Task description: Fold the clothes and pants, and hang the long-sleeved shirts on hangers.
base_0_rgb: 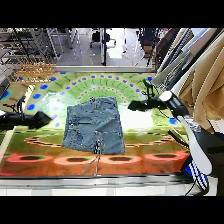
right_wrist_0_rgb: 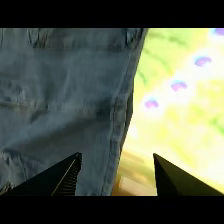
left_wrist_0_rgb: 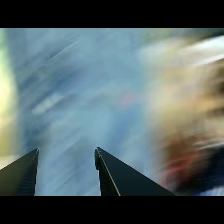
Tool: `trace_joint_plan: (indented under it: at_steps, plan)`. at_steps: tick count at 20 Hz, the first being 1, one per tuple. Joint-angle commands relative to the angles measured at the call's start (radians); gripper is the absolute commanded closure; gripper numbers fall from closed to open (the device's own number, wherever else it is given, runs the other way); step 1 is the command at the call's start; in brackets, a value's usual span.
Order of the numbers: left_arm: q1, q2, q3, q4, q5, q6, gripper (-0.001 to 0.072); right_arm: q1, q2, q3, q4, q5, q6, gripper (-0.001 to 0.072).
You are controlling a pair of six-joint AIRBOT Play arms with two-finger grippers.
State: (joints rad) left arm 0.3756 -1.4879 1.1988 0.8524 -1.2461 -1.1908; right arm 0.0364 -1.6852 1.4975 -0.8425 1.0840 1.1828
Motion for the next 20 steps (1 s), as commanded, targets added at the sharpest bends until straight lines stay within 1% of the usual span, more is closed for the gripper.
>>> trace_joint_plan:
  at_steps: [1,2,3,4,5,6,7,8,10,13,14,16,17,18,19,20]
  plan:
    - [-0.018,0.127,-0.106,0.461,-0.077,-0.193,0.0344,-0.07,0.093,-0.214,0.082,0.299,0.002,0.0204]
    - [-0.029,0.161,-0.178,0.373,-0.067,-0.143,0.0341,-0.073,0.129,-0.321,0.096,0.303,0.002,0.0187]
    - [-0.047,0.196,-0.259,0.272,-0.043,-0.075,0.0317,-0.073,0.154,-0.417,0.12,0.307,-0.008,0.0187]
    - [-0.07,0.219,-0.326,0.197,-0.008,-0.019,0.0315,-0.073,0.166,-0.509,0.172,0.315,-0.046,0.0186]
    - [-0.1,0.23,-0.38,0.151,0.029,0.013,0.0301,-0.073,0.168,-0.579,0.237,0.316,-0.088,0.0177]
    - [-0.129,0.227,-0.41,0.138,0.056,0.017,0.0254,-0.073,0.167,-0.636,0.297,0.301,-0.132,0.0128]
    - [-0.162,0.219,-0.429,0.141,0.092,0.017,0.0181,-0.068,0.167,-0.671,0.338,0.275,-0.164,0.0125]
    - [-0.191,0.205,-0.433,0.14,0.114,0.016,0.0148,-0.058,0.165,-0.687,0.345,0.245,-0.172,0.0125]
    - [-0.236,0.183,-0.433,0.138,0.164,0.003,0.0148,-0.022,0.153,-0.688,0.345,0.182,-0.169,0.0126]
    - [-0.269,0.161,-0.433,0.137,0.27,-0.094,0.0148,0.045,0.124,-0.687,0.344,0.083,-0.121,0.0134]
    - [-0.271,0.149,-0.433,0.137,0.288,-0.114,0.0149,0.067,0.112,-0.687,0.345,0.054,-0.118,0.0134]
    - [-0.272,0.12,-0.433,0.137,0.299,-0.123,0.0152,0.107,0.091,-0.683,0.361,-0.008,-0.112,0.0143]
    - [-0.272,0.102,-0.433,0.133,0.304,-0.123,0.0169,0.124,0.083,-0.683,0.393,-0.042,-0.11,0.0163]
    - [-0.272,0.084,-0.433,0.126,0.317,-0.122,0.0301,0.137,0.077,-0.681,0.427,-0.069,-0.111,0.0252]
    - [-0.272,0.071,-0.433,0.114,0.332,-0.122,0.0485,0.148,0.077,-0.673,0.446,-0.084,-0.111,0.0347]
    - [-0.271,0.067,-0.433,0.097,0.346,-0.122,0.0632,0.153,0.077,-0.657,0.459,-0.076,-0.112,0.0443]
